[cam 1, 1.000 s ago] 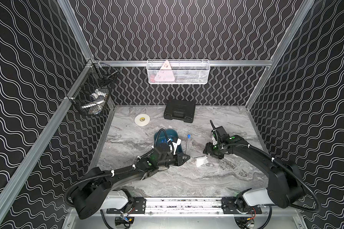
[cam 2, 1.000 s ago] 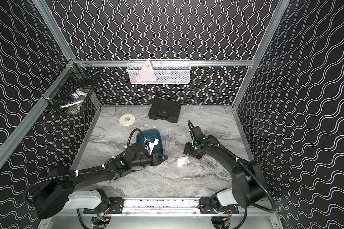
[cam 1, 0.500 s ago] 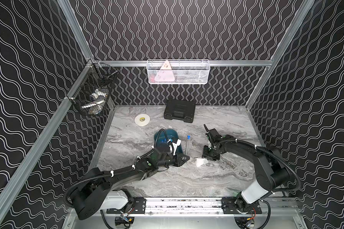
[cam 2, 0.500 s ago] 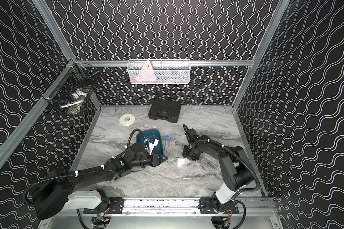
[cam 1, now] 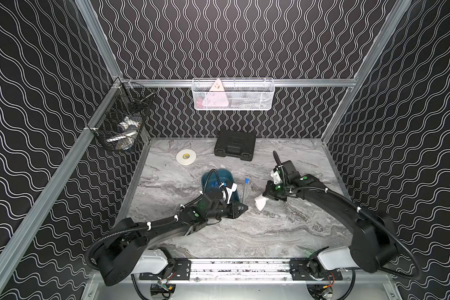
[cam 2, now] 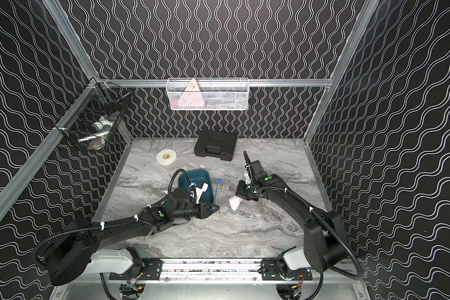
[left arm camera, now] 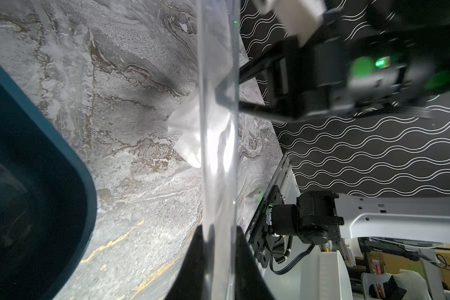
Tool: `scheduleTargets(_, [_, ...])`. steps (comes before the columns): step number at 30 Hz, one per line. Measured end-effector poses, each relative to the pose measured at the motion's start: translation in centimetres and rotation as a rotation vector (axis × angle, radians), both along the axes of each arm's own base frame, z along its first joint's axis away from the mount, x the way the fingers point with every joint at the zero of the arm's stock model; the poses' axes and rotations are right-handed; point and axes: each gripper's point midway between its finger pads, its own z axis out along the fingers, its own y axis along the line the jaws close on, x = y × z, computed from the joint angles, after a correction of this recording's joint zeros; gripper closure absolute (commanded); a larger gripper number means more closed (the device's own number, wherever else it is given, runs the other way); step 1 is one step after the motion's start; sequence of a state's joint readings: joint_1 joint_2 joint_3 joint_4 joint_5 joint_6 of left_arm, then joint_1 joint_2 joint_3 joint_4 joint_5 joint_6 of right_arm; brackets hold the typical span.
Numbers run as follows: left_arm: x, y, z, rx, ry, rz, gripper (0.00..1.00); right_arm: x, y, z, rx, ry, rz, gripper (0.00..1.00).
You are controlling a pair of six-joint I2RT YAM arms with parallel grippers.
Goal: Wipe the exteriors of test tubes
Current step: Pick up the cleaning item at the center of the board, then wipe the dirt from the test tube.
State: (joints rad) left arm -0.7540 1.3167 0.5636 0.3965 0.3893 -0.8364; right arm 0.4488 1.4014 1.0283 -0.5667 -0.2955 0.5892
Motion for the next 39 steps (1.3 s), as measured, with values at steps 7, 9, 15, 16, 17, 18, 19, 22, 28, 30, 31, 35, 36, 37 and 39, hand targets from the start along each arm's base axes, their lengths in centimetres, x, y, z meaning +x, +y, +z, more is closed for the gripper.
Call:
scheduleTargets(7, [0.2,-0.3,-0.5,0.003,0.011,-0.007,0.93,-0.2,2.7,8.8,0.219,-0.162,0.097,1.0])
scheduleTargets(9, [0.2,-0.4,-0.6,0.004,0.014,-0.01,0.93,-0.8,3.6,10.2,0.283,-0.176,0.131,0.99])
scheduleTargets(15, [0.2,-0.9,-0.3,-0.006,0.016,-0.028,0.92,-2.0,6.9,12.8,0.41,-0.199,0.245,0.98])
scheduleTargets(16, [0.2,-1.0,-0.2,-0.01,0.014,-0.03,0.92,-1.7,7.1,12.9,0.414,-0.203,0.25,0.98])
scheduleTargets(17, [0.2,-1.0,-0.1,-0.013,0.012,-0.033,0.92,-1.6,7.3,12.9,0.414,-0.204,0.255,0.98])
scheduleTargets(18, [0.2,-1.1,0.0,-0.015,0.011,-0.034,0.92,-1.5,7.4,12.6,0.412,-0.198,0.257,0.98])
scheduleTargets(19, [0.2,-1.1,0.1,-0.018,0.01,-0.039,0.92,-1.5,7.5,12.2,0.406,-0.191,0.261,0.98])
scheduleTargets(22, [0.1,-1.2,0.1,-0.02,0.009,-0.042,0.92,-1.4,7.2,10.6,0.366,-0.159,0.256,0.98])
scheduleTargets(28, [-0.1,-0.9,0.3,-0.027,0.002,-0.037,0.92,-1.8,5.5,7.7,0.238,-0.113,0.223,0.97])
scheduleTargets(30, [0.0,-0.7,0.3,-0.024,-0.001,-0.026,0.92,-2.3,4.8,6.5,0.197,-0.09,0.215,0.96])
scheduleTargets(31, [0.0,-0.7,0.3,-0.024,-0.001,-0.026,0.92,-2.5,4.4,5.8,0.18,-0.073,0.208,0.96])
scheduleTargets(35, [0.0,-0.7,0.3,-0.025,-0.002,-0.026,0.91,-2.8,4.0,4.8,0.151,-0.047,0.202,0.96])
scheduleTargets(36, [0.0,-0.7,0.3,-0.025,-0.001,-0.026,0.91,-2.7,4.0,4.7,0.15,-0.044,0.201,0.96])
scheduleTargets(37, [0.0,-0.7,0.3,-0.025,-0.001,-0.026,0.91,-2.7,4.0,4.6,0.148,-0.04,0.201,0.96])
scheduleTargets(39, [0.0,-0.7,0.4,-0.028,-0.003,-0.026,0.91,-2.6,4.1,4.5,0.149,-0.039,0.201,0.96])
